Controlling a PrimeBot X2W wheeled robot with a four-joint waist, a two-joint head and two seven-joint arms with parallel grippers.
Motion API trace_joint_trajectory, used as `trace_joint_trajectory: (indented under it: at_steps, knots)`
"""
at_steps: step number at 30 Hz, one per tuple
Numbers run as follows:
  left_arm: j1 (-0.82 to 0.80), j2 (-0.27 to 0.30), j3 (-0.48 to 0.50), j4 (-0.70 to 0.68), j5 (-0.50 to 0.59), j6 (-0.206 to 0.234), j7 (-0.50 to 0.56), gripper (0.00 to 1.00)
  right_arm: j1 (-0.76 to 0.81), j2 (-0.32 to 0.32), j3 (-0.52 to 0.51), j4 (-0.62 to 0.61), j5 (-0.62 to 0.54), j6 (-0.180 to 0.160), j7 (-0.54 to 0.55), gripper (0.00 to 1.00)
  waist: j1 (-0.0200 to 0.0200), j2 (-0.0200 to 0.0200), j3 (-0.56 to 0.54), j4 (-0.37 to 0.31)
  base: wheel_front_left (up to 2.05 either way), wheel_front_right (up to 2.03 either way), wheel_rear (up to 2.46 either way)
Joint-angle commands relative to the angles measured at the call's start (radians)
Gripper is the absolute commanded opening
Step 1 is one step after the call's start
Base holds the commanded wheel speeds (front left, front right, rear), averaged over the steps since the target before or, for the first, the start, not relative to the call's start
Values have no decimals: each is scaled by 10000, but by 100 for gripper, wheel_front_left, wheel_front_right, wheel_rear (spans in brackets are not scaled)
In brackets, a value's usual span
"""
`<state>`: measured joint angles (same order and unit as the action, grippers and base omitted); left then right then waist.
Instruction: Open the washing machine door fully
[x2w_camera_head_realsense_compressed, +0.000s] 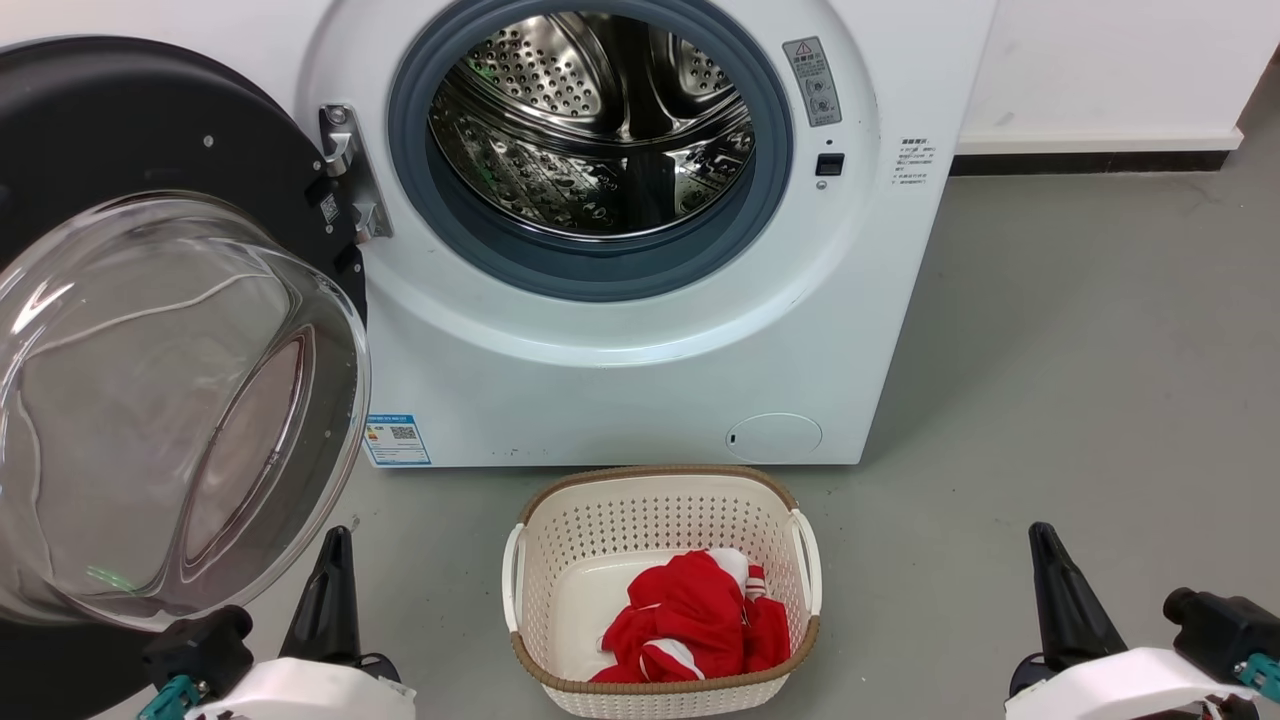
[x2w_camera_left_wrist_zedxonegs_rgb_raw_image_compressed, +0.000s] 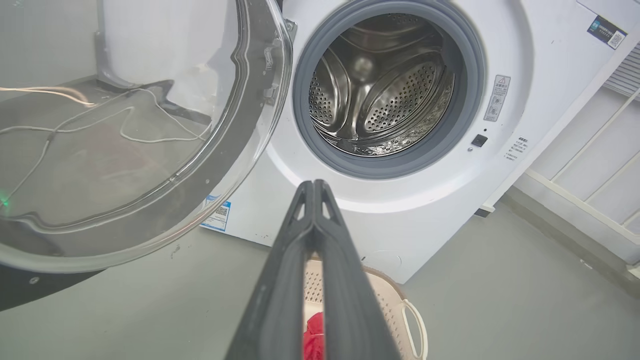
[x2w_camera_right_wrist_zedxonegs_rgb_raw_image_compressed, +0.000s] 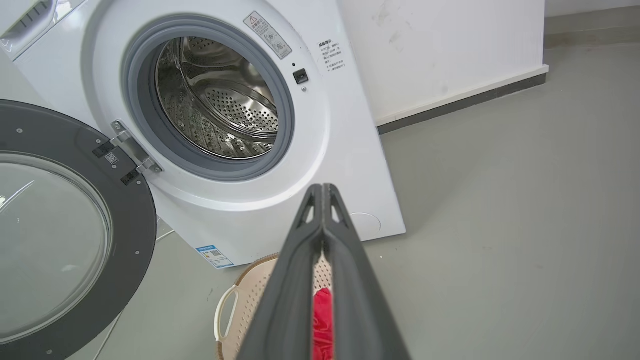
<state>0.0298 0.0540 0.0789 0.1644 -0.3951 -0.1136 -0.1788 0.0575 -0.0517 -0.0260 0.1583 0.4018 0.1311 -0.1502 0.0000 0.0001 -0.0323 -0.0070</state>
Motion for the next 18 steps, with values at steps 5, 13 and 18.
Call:
trace_joint_trajectory:
  at_steps: [5,13,18]
  knots:
    - [-392,35,49,-59,-1143,-28,236,0,-454,-59,-87,-54,1157,-1,210,0,0,-1,17,4,0,0,0]
    - [-527,28,80,32,-2448,-49,548,0,-606,-73,-154,50,2471,-2,476,0,0,-1,43,9,0,0,0]
    - [-591,24,101,89,-3204,-61,732,0,-706,-80,-196,110,3228,-2,632,0,0,-1,60,12,0,0,0]
